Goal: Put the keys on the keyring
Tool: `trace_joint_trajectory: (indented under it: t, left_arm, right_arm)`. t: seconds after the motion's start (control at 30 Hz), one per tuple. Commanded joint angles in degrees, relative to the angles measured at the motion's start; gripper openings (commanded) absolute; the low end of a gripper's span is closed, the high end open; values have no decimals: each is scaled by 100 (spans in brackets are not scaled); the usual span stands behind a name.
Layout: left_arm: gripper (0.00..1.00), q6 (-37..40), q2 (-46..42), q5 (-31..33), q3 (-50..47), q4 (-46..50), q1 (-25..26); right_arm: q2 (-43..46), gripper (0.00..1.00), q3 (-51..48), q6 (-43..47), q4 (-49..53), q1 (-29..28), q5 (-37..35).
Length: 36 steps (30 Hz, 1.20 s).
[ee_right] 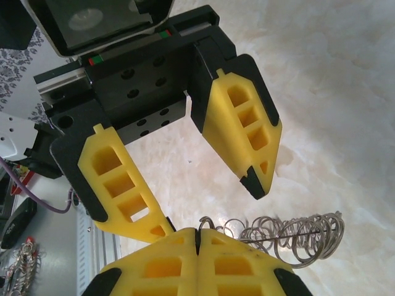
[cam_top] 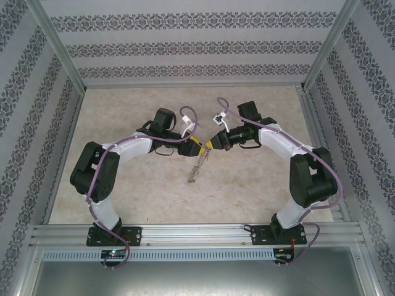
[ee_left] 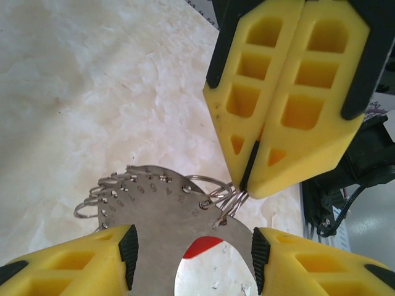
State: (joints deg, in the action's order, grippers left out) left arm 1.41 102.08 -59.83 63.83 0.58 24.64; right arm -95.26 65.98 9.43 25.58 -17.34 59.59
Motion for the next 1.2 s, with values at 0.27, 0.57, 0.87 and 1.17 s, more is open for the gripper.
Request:
trace_joint_trajectory:
  t: [0.27, 0.57, 0.87, 1.17]
  left_arm:
    - [49, -103, 83, -298, 274, -422, 13]
    - [41, -67, 203, -528, 402, -336, 37]
    - [29, -3, 272, -615, 404, -277, 76]
    - [13, 94, 285, -672, 422, -161, 98]
  right_arm:
    - [-56, 0, 117, 173, 61, 10, 246]
    - [-73, 0, 136, 181, 61, -11, 220]
    - [-80, 0, 118, 173, 35, -6, 202]
    - [-64, 0, 102, 159, 2, -7, 151]
